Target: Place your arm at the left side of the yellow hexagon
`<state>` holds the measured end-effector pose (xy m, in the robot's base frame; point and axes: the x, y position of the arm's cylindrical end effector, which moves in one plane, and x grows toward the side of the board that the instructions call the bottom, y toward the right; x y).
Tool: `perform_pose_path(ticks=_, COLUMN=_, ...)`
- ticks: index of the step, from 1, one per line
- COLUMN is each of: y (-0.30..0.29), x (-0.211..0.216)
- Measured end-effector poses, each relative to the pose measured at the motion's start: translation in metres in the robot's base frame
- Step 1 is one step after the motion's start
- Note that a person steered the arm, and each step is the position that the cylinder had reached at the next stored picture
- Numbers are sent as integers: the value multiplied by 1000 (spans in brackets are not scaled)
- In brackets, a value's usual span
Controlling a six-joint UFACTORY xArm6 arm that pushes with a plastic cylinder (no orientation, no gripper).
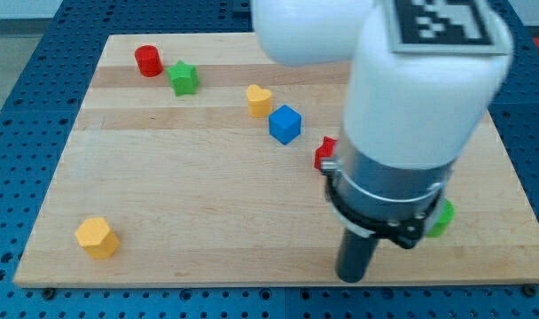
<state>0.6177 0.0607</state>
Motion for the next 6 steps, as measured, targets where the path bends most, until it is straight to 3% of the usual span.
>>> perform_pose_path(ticks=1, y=-35, x=-58)
perform_pose_path(ticks=3, y=-201, x=-134)
perform_pose_path(ticks=4, y=-296, x=-128)
perform_pose_path(ticks=5, y=-361, x=-70)
perform_pose_path(ticks=6, y=-335, x=-17)
